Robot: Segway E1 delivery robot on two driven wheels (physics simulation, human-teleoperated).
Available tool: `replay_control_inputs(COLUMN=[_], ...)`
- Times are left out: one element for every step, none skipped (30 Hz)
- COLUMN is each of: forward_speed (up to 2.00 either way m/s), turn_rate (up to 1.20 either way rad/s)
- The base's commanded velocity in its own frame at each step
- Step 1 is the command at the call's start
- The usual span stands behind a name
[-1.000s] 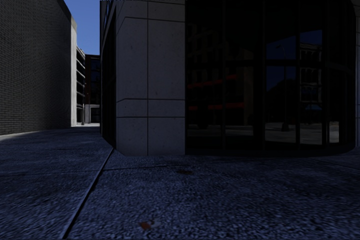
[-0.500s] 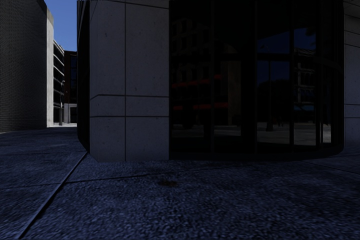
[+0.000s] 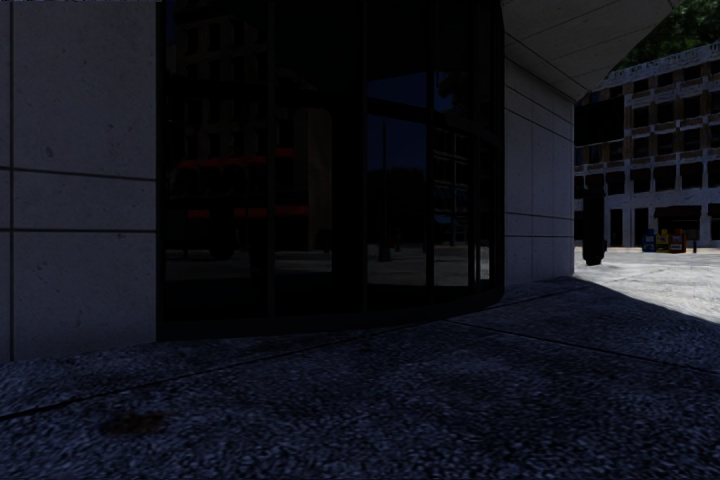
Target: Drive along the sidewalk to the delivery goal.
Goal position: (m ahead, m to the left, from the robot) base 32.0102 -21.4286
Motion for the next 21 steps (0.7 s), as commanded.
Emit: replay_control_inputs(forward_speed=[1.03,1.03,1.03,1.03,1.03,1.03,1.03,1.03,1.03,1.03,1.03,1.03,1.03,1.03,1.03,1.03,1.03,1.03,1.03,1.03,1.03], turn_rate=[-0.78,-0.59,-0.49,-0.20,-0.20,-0.06,-0.03,-0.02,-0.01,-0.01,-0.01,-0.05,-0.24,-0.42,-0.51,-0.58,-0.58,-0.68,-0.79,-0.85,-0.86])
